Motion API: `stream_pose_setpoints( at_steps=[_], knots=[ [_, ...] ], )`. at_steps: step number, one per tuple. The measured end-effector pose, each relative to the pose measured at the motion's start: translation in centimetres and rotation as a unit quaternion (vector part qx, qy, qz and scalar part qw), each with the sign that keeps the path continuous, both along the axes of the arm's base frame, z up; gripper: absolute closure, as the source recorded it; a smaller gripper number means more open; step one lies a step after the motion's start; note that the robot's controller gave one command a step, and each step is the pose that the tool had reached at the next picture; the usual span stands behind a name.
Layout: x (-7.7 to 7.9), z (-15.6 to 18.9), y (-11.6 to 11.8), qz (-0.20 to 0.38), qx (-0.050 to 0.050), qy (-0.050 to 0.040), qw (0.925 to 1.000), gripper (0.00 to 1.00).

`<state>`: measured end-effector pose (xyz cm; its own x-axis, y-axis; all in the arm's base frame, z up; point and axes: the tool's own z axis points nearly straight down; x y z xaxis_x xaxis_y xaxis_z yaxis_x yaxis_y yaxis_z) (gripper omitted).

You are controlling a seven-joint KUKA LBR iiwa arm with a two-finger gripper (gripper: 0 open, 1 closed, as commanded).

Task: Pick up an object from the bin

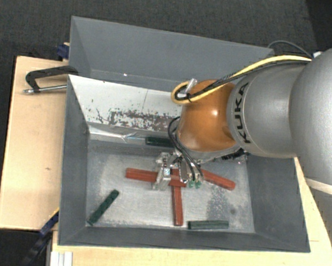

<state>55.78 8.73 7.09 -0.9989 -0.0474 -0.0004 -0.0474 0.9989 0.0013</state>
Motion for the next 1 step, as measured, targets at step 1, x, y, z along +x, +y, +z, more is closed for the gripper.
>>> stream_pose_setpoints(
  at_steps=[1],
  knots=[
    [1.23, 17.24, -0.65, -0.05, 0.001, -0.0055, 0.9987, 1.0]
  ],
)
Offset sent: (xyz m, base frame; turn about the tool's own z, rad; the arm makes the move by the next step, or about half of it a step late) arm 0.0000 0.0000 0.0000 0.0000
